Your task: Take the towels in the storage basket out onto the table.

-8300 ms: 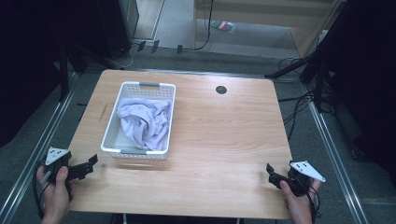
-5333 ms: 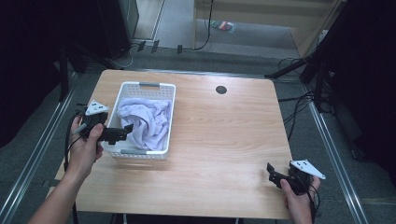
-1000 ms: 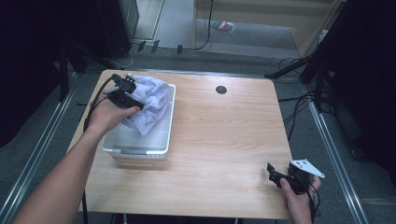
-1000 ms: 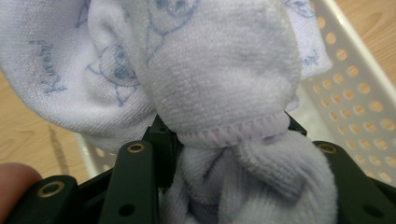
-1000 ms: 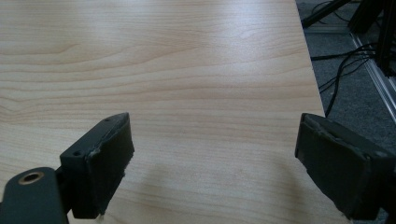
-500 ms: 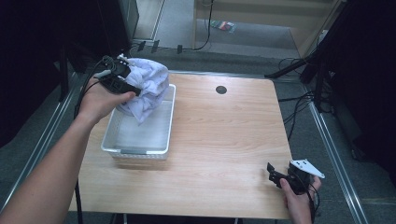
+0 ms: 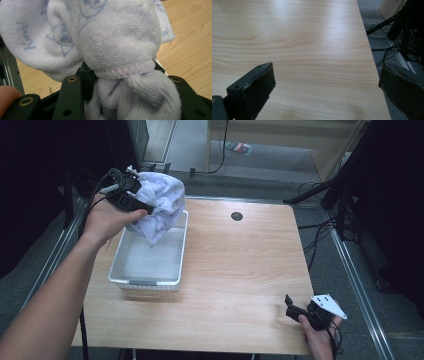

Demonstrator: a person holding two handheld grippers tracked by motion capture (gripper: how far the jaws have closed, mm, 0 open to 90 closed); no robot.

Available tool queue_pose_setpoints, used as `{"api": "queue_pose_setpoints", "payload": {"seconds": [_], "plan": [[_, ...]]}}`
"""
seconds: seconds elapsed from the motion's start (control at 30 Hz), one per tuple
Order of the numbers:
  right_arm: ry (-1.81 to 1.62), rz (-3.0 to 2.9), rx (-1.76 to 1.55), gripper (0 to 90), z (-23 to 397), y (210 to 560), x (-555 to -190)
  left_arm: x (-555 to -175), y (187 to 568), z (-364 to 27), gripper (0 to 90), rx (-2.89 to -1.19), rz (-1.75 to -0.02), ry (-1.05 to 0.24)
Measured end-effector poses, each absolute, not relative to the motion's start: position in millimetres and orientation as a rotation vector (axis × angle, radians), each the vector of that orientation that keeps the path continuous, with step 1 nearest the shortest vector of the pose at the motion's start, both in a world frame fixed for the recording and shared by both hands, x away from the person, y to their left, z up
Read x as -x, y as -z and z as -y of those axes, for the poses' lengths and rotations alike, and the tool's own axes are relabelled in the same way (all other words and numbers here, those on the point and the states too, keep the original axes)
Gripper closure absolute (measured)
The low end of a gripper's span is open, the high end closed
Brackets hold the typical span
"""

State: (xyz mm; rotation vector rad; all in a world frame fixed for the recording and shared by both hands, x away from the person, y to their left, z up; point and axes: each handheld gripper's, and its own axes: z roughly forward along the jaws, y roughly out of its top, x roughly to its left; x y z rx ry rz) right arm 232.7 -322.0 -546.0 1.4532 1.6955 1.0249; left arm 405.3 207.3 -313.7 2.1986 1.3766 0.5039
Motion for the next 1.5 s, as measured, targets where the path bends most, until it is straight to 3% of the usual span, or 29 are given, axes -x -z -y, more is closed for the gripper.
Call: {"api": "queue_pose_setpoints", "payload": {"seconds": [0.33,0.93,1.5], "plan": [[-1.028,-1.696,-1.449,0.8,320,546,-233,-405,302,-187,54.6,-2.208,-1.319,-0.496],[-1.081,-1.669,-1.396,0.8,318,546,-229,-408,329,-109,53.9,-2.277,-1.201,-0.391],[-1.079,-1.666,-1.406,0.9,319,546,-230,-406,347,-62,53.3,-2.314,-1.128,-0.339]]}}
